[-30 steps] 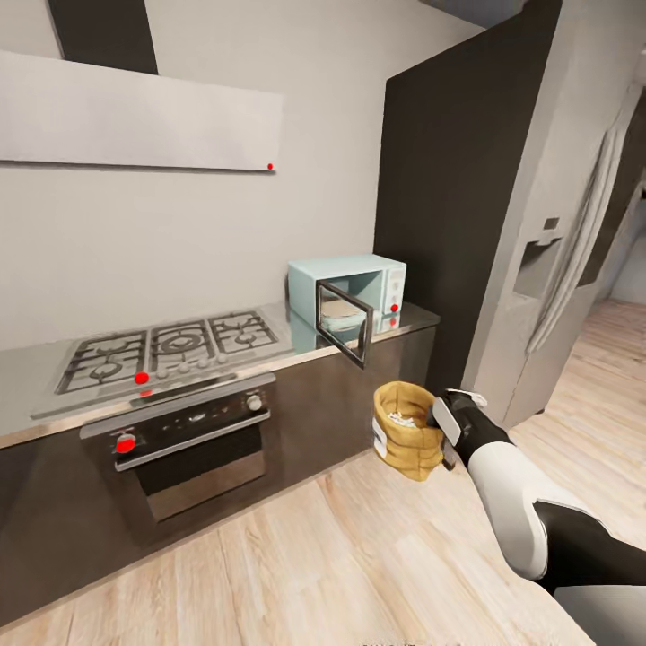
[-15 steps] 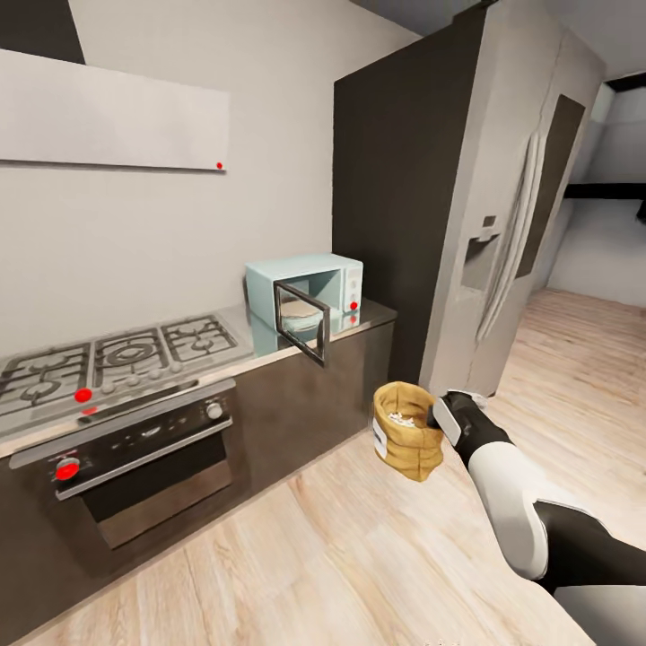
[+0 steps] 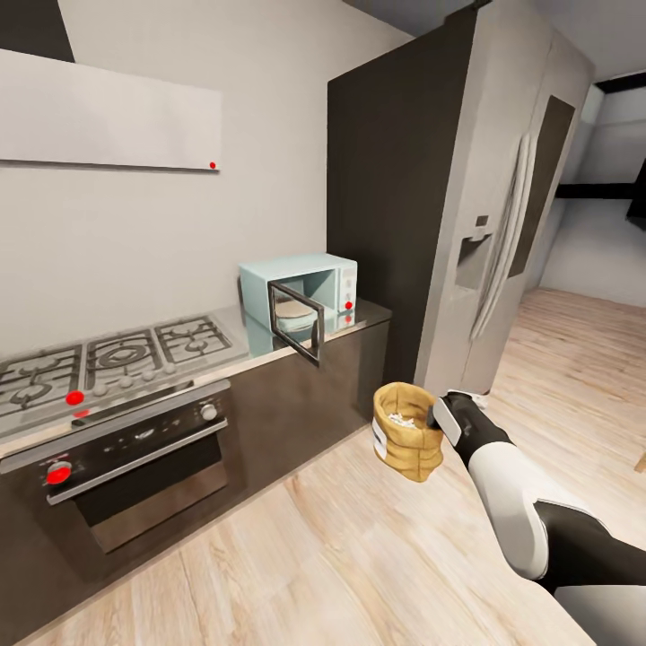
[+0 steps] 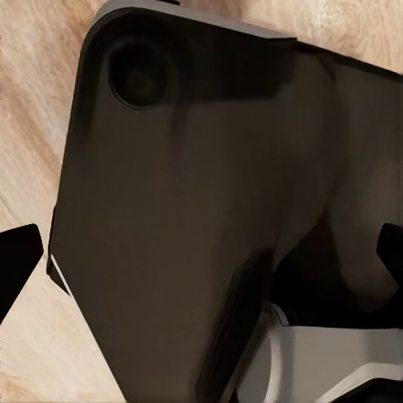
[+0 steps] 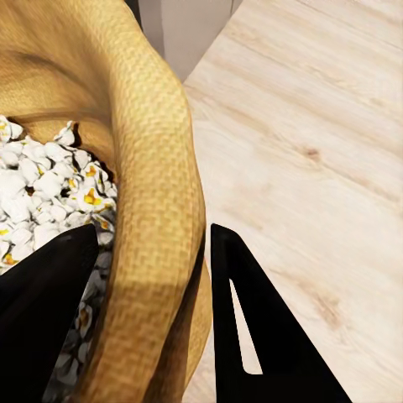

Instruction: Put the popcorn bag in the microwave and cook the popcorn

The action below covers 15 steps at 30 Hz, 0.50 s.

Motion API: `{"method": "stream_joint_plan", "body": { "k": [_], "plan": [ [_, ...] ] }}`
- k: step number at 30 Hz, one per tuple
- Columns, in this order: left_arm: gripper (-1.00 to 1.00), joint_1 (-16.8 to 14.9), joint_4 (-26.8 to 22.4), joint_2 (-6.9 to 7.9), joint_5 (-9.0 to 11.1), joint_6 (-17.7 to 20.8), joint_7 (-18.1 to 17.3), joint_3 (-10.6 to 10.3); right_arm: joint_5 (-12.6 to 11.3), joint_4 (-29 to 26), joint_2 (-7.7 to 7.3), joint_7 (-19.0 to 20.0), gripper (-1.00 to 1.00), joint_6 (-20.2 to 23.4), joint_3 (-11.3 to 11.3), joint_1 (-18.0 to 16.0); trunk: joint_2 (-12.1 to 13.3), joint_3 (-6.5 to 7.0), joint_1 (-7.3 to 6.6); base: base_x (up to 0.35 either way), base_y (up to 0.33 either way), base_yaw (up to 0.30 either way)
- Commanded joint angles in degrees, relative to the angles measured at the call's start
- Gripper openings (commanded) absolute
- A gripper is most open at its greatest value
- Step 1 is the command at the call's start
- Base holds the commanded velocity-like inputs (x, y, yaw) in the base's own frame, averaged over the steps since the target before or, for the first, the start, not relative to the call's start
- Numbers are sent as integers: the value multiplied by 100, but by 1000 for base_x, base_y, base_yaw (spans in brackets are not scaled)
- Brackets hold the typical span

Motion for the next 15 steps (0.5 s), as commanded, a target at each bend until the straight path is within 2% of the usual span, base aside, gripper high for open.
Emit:
{"method": "stream_joint_plan", "body": {
  "k": [1, 15],
  "plan": [
    [100, -1, -4, 2, 26, -6, 11, -2, -26, -10, 4, -31, -100, 21, -15, -3, -4, -6, 0, 37, -7, 0],
    [100, -1, -1, 24, 25, -6, 16, -6, -5, -27, 5, -33, -100, 14, -12, -3, -4, -6, 0, 219, -159, 0]
  ]
}}
